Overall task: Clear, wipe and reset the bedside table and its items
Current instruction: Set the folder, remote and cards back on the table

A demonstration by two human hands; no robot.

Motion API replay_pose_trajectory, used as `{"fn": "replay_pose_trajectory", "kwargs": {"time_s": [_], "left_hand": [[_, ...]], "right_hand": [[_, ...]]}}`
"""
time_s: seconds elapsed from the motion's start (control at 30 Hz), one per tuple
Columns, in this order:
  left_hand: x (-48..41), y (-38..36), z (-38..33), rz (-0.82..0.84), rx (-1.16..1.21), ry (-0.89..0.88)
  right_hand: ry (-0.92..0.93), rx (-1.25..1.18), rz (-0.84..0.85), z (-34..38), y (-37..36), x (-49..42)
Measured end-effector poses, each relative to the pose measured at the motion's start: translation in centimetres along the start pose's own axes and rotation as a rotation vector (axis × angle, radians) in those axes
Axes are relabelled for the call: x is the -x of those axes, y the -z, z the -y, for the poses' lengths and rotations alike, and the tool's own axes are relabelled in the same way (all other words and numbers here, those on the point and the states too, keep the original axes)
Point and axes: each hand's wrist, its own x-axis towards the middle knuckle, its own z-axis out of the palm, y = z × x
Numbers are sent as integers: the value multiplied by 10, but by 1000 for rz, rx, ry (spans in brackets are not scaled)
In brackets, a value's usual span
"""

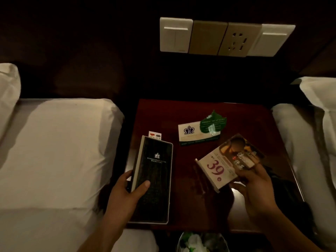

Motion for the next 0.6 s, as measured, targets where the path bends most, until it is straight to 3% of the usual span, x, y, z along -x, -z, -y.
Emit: {"fn": "replay_pose_trajectory", "kwargs": {"time_s": [0.17,0.33,0.4,0.53,0.6], "left_hand": [[-1,-10,3,23,-167,-52],[9,-29,-7,-108,-529,-152],[16,-42,-9,-88,-739,-246],[12,-70,-11,1,-1108,-242],[10,-67,-12,-25,-1109,-253]], "right_hand": [[-228,-59,-111,-27,17,-1],[-161,117,-121,-27,36,10],[-87,155,-134,-26,35,16],[73,222,44,-21,2,26],[101,232,165,-26,-21,28]]}}
